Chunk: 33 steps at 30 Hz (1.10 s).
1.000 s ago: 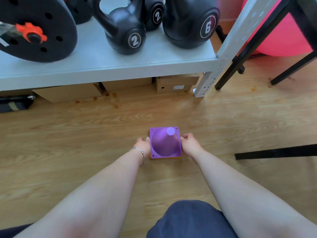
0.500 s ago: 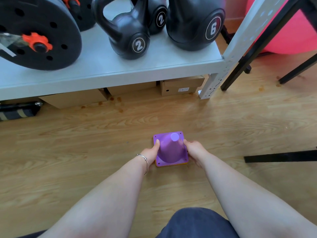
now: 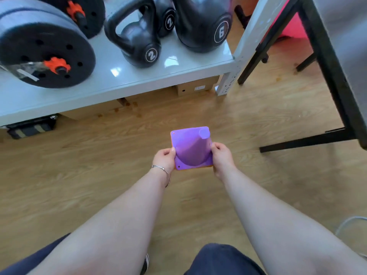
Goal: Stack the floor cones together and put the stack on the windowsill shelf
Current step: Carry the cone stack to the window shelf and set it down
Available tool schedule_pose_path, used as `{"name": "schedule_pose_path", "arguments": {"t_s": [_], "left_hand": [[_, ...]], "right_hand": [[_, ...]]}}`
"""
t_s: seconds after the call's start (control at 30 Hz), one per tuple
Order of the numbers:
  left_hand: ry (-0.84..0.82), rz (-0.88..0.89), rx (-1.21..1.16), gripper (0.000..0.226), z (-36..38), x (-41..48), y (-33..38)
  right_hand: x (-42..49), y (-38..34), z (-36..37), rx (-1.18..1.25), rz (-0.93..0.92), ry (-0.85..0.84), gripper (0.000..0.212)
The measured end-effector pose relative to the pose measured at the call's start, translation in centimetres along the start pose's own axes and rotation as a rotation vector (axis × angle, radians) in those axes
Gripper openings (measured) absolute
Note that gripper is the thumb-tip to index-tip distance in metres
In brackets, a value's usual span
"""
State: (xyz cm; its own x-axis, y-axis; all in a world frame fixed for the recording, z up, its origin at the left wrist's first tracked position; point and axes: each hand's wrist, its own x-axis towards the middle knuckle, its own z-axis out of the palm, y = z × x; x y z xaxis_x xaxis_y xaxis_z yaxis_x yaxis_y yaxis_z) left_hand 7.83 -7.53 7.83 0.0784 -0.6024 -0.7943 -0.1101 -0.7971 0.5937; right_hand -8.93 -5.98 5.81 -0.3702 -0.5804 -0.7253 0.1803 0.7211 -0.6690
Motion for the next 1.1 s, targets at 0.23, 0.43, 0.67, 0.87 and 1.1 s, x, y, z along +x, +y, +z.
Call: {"name": "schedule_pose_path", "arguments": {"t_s": [0.23, 0.43, 0.67, 0.87, 1.1], "left_hand": [[-0.1, 0.025, -0.144, 0.025, -3.5, -15.0, 7.7], [-0.099, 0.038, -0.226, 0.031, -5.1, -28.8, 15.6], [-0.094, 0.105, -0.273, 0.03, -5.9, -43.6, 24.4], [-0.123, 0.215, -0.353, 0.028, -7.1, -55.9, 31.2], [-0.084, 0.348, -0.356, 0.017, -8.6, -65.8, 36.6]], "right_hand": [[-13.1, -8.4, -4.1, 0.075, -0.034, -0.112, 0.03], [-24.9, -17.6, -8.8, 0.123, -0.061, -0.189, 0.03], [-37.8, -28.9, -13.8, 0.115, -0.194, -0.284, 0.018], [-47.4, -37.0, -17.7, 0.159, -0.252, -0.419, 0.026], [-55.7, -44.1, -20.3, 0.169, -0.314, -0.533, 0.027]]}}
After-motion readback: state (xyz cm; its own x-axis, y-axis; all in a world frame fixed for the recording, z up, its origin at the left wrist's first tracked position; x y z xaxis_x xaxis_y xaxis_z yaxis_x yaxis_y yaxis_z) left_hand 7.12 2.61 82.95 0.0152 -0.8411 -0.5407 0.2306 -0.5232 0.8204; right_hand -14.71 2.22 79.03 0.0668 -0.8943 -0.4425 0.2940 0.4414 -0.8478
